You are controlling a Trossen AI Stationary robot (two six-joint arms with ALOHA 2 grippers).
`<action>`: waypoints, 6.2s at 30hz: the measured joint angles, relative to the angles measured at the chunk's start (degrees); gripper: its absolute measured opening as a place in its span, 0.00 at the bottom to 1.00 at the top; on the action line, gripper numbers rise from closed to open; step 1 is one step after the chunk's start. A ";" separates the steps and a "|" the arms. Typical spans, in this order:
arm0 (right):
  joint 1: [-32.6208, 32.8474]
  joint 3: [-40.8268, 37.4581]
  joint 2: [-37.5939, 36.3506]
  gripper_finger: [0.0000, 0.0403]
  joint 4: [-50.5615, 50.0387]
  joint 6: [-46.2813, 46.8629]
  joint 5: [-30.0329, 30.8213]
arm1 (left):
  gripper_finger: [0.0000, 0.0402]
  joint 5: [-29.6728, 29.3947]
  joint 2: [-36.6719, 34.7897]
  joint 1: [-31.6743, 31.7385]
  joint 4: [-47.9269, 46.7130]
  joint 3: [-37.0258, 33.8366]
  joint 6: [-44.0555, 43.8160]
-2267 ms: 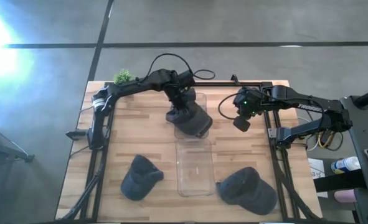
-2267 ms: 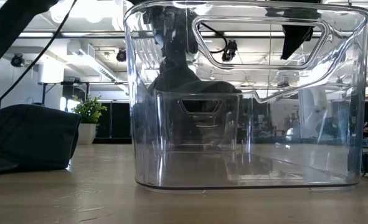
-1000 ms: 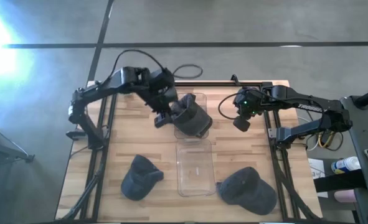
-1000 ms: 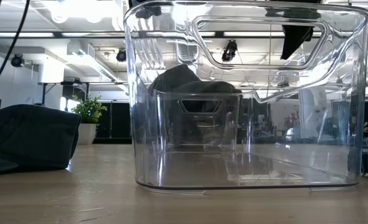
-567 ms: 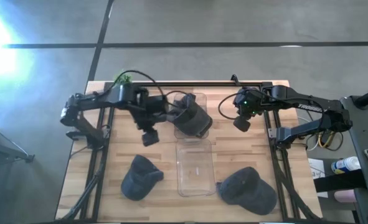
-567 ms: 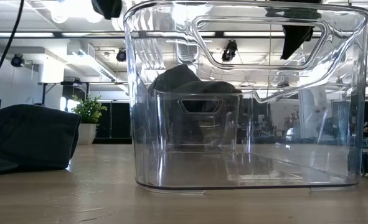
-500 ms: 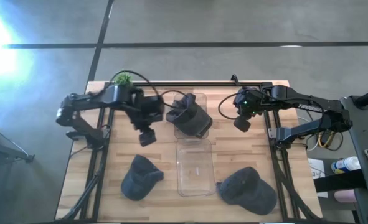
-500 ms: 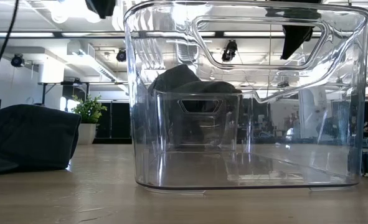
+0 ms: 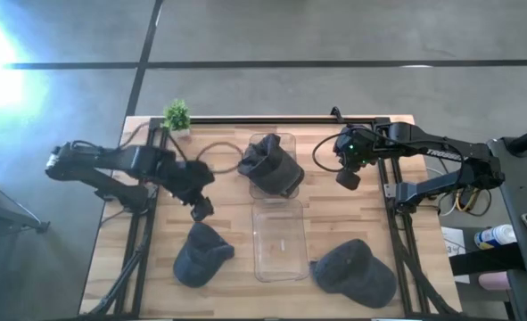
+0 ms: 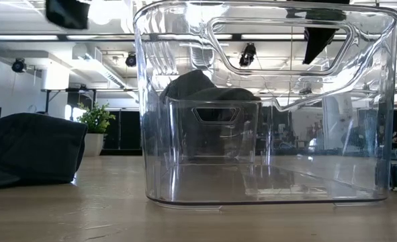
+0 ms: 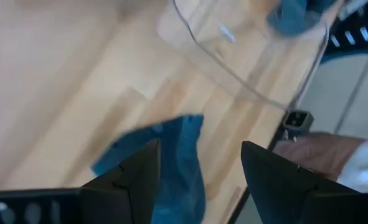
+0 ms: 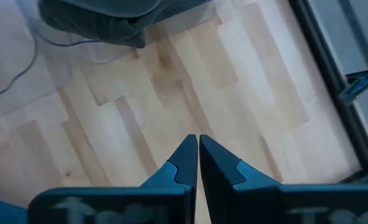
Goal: Pick & Place hat
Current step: Put the left blue cap into the bottom transparent bin
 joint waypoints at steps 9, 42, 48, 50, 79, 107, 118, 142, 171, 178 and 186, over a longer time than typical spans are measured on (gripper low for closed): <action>0.01 0.00 0.00 0.03 0.02 5.24 -1.93 | 0.54 3.77 -1.98 -9.26 14.09 -13.52 -6.41; 0.00 0.00 0.00 0.03 -0.22 4.40 -2.03 | 0.54 7.11 10.36 -14.18 36.36 -24.77 4.39; 0.01 0.00 -0.02 0.03 -0.28 3.66 -2.03 | 0.54 7.80 10.34 -14.18 36.90 -25.84 2.69; 0.01 0.00 -0.02 0.03 -0.29 3.43 -2.04 | 0.54 8.00 10.29 -14.18 36.90 -26.50 2.62; 0.01 0.00 -0.07 0.03 -0.22 3.23 -1.85 | 0.54 10.18 10.29 -14.16 48.87 -37.86 -2.96; 0.01 0.00 -0.07 0.03 -0.15 2.16 -1.59 | 0.00 12.12 10.29 -14.11 50.87 -37.40 -3.41; 0.01 0.00 -0.07 0.03 -0.13 2.12 -1.55 | 0.00 10.52 8.56 -12.98 41.47 -29.34 -1.32; 0.00 0.00 -0.07 0.03 -0.15 1.74 -1.68 | 0.00 -12.91 -0.79 -11.06 7.21 0.07 7.79; 0.01 0.00 -0.07 0.03 -0.10 2.01 -1.85 | 0.00 -6.12 17.99 -3.12 28.46 18.25 30.53; -0.01 0.00 -0.04 0.03 -0.11 1.86 -1.83 | 0.00 -4.40 21.27 -1.40 29.19 19.73 31.58; 0.01 0.00 -0.04 0.03 -0.11 1.75 -1.41 | 0.00 1.95 26.59 -1.79 35.79 16.71 28.85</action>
